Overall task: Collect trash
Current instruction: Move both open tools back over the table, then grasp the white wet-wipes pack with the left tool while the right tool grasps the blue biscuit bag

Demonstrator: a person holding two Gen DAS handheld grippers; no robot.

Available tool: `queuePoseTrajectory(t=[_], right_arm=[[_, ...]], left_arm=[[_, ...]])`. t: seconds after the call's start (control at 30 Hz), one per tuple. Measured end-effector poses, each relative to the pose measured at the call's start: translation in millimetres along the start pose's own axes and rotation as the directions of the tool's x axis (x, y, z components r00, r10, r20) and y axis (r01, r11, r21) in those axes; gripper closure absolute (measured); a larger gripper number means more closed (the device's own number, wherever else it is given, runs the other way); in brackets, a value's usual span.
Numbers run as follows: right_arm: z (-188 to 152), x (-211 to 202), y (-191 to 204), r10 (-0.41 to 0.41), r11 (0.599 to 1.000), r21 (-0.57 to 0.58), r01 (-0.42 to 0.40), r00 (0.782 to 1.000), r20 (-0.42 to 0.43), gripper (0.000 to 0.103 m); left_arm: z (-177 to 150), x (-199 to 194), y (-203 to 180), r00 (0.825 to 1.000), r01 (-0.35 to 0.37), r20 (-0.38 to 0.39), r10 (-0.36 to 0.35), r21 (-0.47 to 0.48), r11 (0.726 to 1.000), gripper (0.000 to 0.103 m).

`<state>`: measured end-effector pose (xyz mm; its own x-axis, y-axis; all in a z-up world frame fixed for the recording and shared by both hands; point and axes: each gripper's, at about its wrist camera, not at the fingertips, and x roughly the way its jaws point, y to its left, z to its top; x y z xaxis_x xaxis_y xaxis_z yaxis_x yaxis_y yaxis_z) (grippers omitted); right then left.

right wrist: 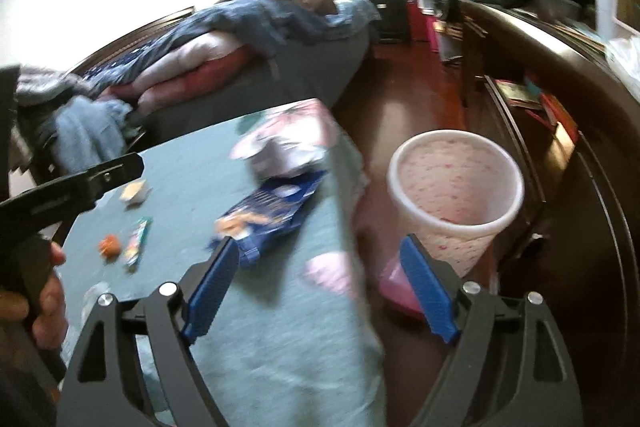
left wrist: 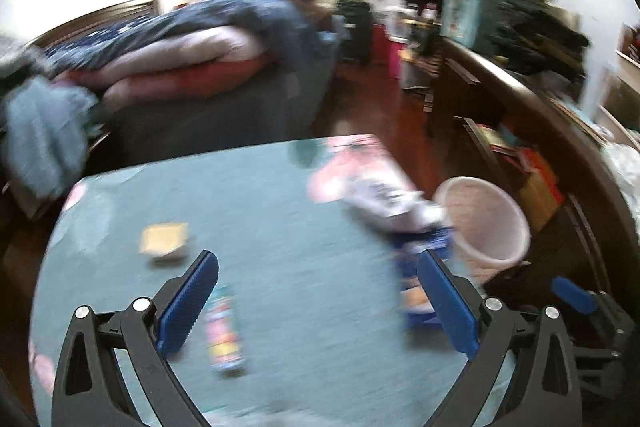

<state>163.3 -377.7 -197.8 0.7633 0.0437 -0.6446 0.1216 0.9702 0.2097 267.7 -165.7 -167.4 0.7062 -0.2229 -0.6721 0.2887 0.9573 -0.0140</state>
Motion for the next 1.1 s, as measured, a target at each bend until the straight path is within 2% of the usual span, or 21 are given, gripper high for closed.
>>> queuePoseTrajectory(t=[0.2, 0.33, 0.43, 0.57, 0.67, 0.73, 0.87, 0.97, 1.03, 1.1], right_arm=[[-15, -4, 40, -0.008, 0.998, -0.062, 0.006, 1.0, -0.024, 0.017], [-25, 3, 58, -0.021, 0.996, -0.092, 0.015, 0.998, -0.063, 0.014], [-35, 10, 72, -0.002, 0.994, -0.109, -0.009, 0.995, -0.1, 0.014], [-45, 14, 86, 0.01, 0.993, -0.113, -0.023, 0.993, -0.115, 0.014], [-48, 10, 85, 0.0, 0.994, -0.11, -0.013, 0.993, -0.115, 0.014], [-48, 6, 81, -0.016, 0.994, -0.106, 0.003, 0.993, -0.115, 0.014], [-46, -3, 68, -0.052, 0.995, -0.092, 0.042, 0.993, -0.107, 0.014], [-45, -7, 60, -0.055, 0.996, -0.07, 0.047, 0.993, -0.105, 0.014], [-44, -7, 56, -0.052, 0.997, -0.055, 0.046, 0.993, -0.107, 0.014], [-43, -6, 53, -0.046, 0.998, -0.041, 0.042, 0.993, -0.113, 0.013]], left_arm=[[-31, -20, 92, 0.999, -0.046, -0.026, 0.042, -0.159, 0.986, 0.004], [-55, -34, 133, 0.993, -0.12, -0.038, 0.115, -0.175, 0.977, 0.004], [-73, -40, 149, 0.992, -0.124, -0.055, 0.116, -0.172, 0.977, 0.004], [-100, -47, 142, 0.997, 0.022, -0.073, -0.031, -0.113, 0.993, 0.004], [-112, -46, 118, 0.994, 0.086, -0.068, -0.083, 0.032, 0.996, 0.004], [-116, -38, 102, 0.991, 0.119, -0.075, -0.108, 0.154, 0.981, 0.004], [-111, -18, 94, 0.979, 0.2, -0.088, -0.183, 0.242, 0.95, 0.004], [-110, -2, 93, 0.958, 0.281, -0.132, -0.253, 0.279, 0.918, 0.004], [-113, 4, 91, 0.949, 0.305, -0.164, -0.268, 0.278, 0.911, 0.004], [-112, 6, 93, 0.939, 0.335, -0.174, -0.297, 0.264, 0.905, 0.012]])
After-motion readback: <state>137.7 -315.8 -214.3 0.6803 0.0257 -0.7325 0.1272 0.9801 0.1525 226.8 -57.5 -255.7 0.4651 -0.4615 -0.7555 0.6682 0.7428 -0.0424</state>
